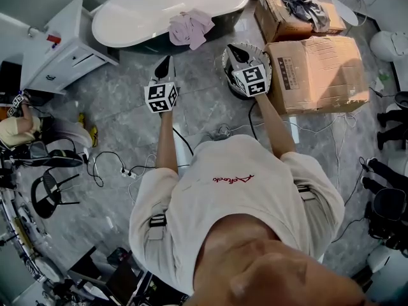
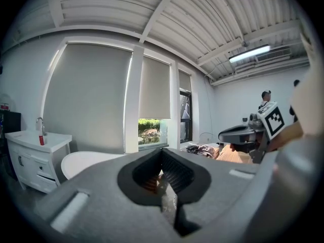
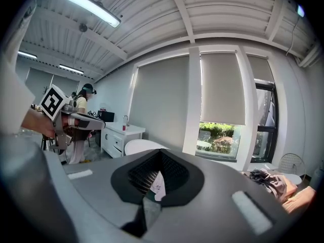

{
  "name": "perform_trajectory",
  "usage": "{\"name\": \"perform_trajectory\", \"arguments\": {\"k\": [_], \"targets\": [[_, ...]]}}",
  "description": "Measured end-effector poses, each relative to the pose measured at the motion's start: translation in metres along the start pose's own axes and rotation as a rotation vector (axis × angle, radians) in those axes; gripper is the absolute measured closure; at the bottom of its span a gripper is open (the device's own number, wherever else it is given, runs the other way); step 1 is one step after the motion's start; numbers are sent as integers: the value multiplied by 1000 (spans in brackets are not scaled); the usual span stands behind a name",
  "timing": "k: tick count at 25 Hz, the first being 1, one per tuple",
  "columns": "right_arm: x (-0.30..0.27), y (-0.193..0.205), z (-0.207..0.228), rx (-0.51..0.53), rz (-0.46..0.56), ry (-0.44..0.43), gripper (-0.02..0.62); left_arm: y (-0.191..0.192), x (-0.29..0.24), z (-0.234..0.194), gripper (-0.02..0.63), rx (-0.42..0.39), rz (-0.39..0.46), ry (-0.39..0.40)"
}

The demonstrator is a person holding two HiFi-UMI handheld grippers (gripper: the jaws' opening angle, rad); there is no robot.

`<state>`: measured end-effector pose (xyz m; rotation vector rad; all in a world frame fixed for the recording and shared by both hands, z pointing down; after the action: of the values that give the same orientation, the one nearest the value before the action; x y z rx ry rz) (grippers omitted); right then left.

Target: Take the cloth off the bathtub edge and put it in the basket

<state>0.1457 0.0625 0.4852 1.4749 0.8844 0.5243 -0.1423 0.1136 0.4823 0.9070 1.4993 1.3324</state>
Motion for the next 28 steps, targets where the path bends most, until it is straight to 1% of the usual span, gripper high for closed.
{"name": "perform_trajectory", "arguments": {"k": [5, 8, 11, 14, 22, 28], "targets": [[-17, -6, 3, -9, 2, 13, 588, -3, -11, -16, 606, 1, 3, 6], [-21, -7, 1, -22, -4, 15, 588, -9, -12, -20, 606, -6, 2, 11], [-28, -10, 9, -24, 4, 21, 588, -15, -21, -23, 605, -10, 12, 14], [-32, -7, 10, -21, 7, 22, 588, -12, -24, -25, 606, -10, 8, 11], [-36, -6, 30, -23, 32, 26, 588, -16, -37, -12, 606, -21, 18, -12], [-40, 3, 35, -28, 22, -12, 588, -18, -38, -1, 605, -25, 25, -40]]}}
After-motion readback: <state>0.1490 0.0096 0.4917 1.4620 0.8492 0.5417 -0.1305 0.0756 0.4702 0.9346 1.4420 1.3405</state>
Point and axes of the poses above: the fingertips, and each gripper's own axes: x backward along the fingers, z to its right, y out of its underside, the point moved 10 cm from there along x, backward along the fingers
